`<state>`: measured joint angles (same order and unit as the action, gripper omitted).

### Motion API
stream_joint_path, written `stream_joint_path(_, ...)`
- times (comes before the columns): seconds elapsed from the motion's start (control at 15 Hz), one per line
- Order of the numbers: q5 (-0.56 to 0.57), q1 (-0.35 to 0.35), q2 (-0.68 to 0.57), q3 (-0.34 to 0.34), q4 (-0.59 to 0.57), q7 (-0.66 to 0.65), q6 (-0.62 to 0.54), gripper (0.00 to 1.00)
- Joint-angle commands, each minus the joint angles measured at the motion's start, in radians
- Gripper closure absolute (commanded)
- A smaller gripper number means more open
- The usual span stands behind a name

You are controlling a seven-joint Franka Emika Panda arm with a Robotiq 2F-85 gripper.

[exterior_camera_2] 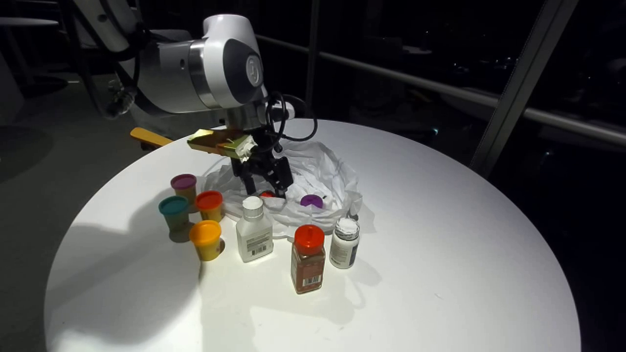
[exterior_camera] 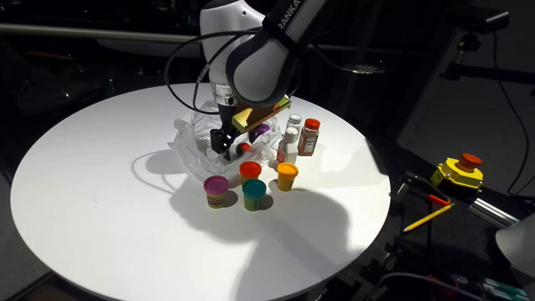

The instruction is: Remove the objects in the plastic and put them on the table.

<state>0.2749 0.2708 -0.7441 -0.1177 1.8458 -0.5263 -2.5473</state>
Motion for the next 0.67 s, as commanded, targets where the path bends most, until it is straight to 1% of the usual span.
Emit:
stream_joint_path(0.0, -0.035, 0.015, 0.051, -0.012, 0.08, -0.001, -0.042, 0.06)
stream_joint_path(0.07, -0.04, 0.016, 0.061, -0.012, 0.098, -0.004, -0.056, 0.21)
stream_joint_path(0.13, -0.042, 0.018, 0.068, -0.017, 0.11, -0.009, -0.072, 0.26)
stream_joint_path(0.2, -0.043, 0.021, 0.076, -0.022, 0.12, -0.013, -0.088, 0.33)
stream_joint_path(0.4, -0.044, 0.026, 0.075, -0.03, 0.117, -0.009, -0.112, 0.58)
stream_joint_path(0.53, -0.041, 0.034, 0.071, -0.034, 0.11, -0.012, -0.114, 0.7)
stream_joint_path(0.6, -0.036, 0.045, 0.074, -0.04, 0.111, -0.02, -0.113, 0.7)
